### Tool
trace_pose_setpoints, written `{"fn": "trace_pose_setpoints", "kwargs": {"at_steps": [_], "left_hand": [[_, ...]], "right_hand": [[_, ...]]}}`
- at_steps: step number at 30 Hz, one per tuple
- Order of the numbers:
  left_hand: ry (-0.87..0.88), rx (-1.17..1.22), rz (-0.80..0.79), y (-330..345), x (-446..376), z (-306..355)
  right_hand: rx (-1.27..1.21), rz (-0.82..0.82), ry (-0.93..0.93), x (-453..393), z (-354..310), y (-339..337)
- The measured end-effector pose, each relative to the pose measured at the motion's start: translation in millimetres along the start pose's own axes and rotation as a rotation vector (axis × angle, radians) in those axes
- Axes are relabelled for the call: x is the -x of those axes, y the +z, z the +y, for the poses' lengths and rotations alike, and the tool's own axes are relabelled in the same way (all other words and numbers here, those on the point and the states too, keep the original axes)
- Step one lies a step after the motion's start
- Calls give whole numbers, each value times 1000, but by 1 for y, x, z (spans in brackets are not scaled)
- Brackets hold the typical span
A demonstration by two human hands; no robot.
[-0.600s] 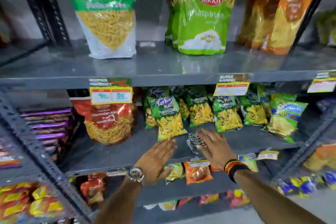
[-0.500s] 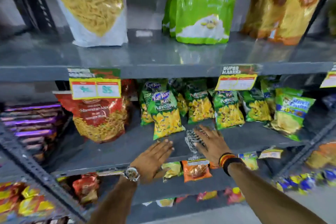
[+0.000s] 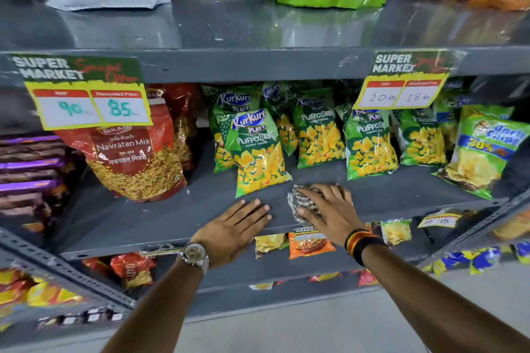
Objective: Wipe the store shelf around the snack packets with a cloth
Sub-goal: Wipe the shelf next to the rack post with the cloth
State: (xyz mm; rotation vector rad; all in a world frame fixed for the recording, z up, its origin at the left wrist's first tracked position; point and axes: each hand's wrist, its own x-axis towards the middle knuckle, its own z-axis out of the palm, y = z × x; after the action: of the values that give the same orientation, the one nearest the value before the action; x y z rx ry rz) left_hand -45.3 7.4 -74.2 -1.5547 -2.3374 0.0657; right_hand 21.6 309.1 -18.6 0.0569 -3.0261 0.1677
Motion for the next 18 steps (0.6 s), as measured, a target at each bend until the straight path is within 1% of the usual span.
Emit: {"fn": "trace_pose_setpoints", "kwargs": {"at_steps": [5,8,10,13,15,18], "left_hand": [[-37,5,-97,-13,-2,2],[-109,11,-111,-34,5,9],[-161,10,-63,-58,19,14],[-230,12,61,-108,54,16],[-274,6,137,-147,84,10],[-293,-55,202,-208,132,-9]], "right_hand": [[2,11,11,4,-14,-13],[-93,-40,18,11,-23,-29],[-222,-69,19,18,-35,-48],[-432,-15,-24,36,-70,-92],[-518,16,-93,49,-103,-126],[-583,81,-239,60,-158,-171]]}}
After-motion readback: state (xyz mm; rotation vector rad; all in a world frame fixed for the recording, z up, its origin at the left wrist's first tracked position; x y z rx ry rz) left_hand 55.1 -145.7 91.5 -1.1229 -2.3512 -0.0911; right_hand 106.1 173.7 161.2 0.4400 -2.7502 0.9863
